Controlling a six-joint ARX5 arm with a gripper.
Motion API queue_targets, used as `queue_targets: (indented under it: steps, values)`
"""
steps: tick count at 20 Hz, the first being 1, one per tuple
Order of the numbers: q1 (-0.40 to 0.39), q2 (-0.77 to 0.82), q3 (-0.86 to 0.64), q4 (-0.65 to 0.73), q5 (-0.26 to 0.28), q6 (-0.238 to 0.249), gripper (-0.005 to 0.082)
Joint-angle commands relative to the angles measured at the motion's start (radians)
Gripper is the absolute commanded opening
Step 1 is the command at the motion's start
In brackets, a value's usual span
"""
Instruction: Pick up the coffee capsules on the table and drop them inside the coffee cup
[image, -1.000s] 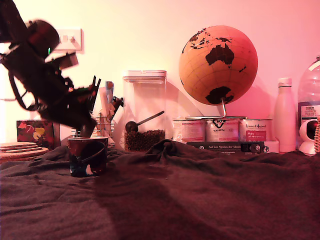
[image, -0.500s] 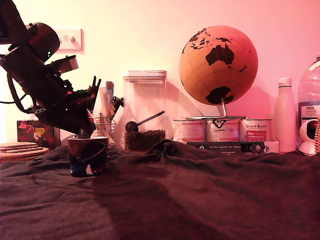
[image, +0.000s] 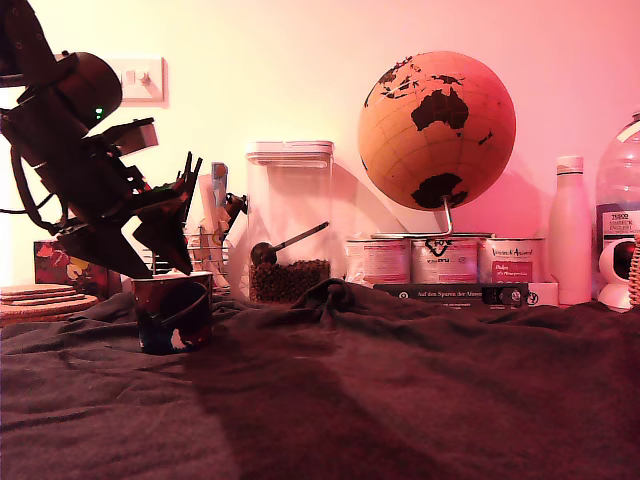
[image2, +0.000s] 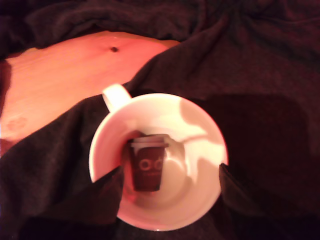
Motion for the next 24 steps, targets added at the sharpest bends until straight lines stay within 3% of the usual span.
queue_targets:
  steps: [1, 5, 7, 9, 13, 14, 24]
  values:
    - [0.003, 0.015, 0.005, -0.004, 0.0, -0.002, 0.0552]
    - [0.003, 0.014, 0.005, -0.008, 0.0, -0.002, 0.0546]
    - [0.003, 0.013, 0.006, -0.011, 0.001, -0.001, 0.0488]
    - [0.003, 0.013, 0.011, -0.021, 0.001, -0.001, 0.0371]
    - [0.003, -0.006, 0.011, -0.008, 0.001, -0.001, 0.0014]
    - [0.003, -0.015, 0.011, -0.007, 0.001, 0.003, -0.0026]
    - [0.003, -0.171, 0.011, 0.024, 0.0, 0.033, -0.0023]
